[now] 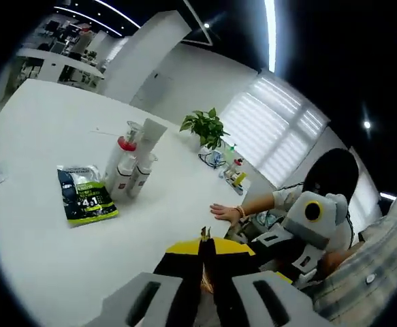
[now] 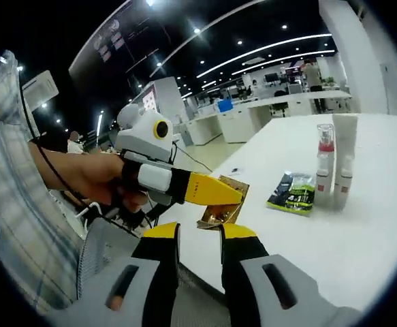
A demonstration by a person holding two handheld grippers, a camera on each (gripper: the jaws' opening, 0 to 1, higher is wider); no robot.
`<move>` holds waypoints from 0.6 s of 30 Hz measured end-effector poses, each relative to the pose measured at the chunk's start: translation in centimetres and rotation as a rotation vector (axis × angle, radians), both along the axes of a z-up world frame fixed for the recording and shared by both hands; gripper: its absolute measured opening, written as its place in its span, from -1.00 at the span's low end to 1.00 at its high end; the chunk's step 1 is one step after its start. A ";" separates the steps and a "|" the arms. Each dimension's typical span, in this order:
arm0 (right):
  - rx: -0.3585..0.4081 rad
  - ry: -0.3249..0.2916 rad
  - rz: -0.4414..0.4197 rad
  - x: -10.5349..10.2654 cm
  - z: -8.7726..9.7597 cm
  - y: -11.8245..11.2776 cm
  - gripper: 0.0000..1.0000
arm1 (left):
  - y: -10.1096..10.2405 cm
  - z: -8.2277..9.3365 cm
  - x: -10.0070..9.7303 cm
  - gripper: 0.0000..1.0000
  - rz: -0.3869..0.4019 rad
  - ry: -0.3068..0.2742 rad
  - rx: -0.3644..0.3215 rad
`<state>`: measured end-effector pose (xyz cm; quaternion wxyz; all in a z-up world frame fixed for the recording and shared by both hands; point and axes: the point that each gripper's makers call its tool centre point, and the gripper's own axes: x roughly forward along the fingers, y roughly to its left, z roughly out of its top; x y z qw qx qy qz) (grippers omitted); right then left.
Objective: Arrange the skincare products in the storage area until every visible bottle or jar stands upright without overlapping.
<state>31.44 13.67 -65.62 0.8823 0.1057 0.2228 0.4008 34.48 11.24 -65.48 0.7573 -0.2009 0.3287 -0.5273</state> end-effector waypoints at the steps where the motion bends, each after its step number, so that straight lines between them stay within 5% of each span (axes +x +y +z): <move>1: 0.005 0.010 -0.008 0.1 -0.1 -0.1 -0.55 | -0.1 0.1 -0.1 -0.94 -0.003 -0.011 -0.002; 7: 0.043 0.019 -0.090 1.2 0.4 -1.4 -0.70 | -0.8 0.8 -0.1 -0.95 -0.025 -0.065 -0.016; 18: -0.025 0.007 -0.145 1.7 -0.3 -2.4 -0.86 | -1.1 0.9 0.0 -0.88 -0.067 -0.092 -0.015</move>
